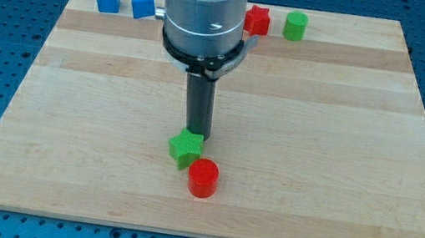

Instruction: Drag the green circle to the top right of green star

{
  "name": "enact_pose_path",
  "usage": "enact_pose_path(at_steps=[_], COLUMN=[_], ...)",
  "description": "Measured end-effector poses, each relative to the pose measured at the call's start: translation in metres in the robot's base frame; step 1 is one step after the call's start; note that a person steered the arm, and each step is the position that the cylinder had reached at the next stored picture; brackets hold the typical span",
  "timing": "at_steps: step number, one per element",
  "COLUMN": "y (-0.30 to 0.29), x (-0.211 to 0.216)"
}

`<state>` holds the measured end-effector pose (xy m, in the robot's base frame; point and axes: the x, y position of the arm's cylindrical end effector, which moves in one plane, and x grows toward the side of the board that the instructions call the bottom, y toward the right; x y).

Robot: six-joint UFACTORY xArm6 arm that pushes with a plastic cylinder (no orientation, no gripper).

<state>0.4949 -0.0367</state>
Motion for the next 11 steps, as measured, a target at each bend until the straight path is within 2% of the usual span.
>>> enact_pose_path(at_steps=[3, 4, 7, 9, 10, 11], y=[-0.022, -0.012, 0.130, 0.200, 0.212, 0.194], x=[0.023, -0.023, -0.155, -0.233, -0.272, -0.298])
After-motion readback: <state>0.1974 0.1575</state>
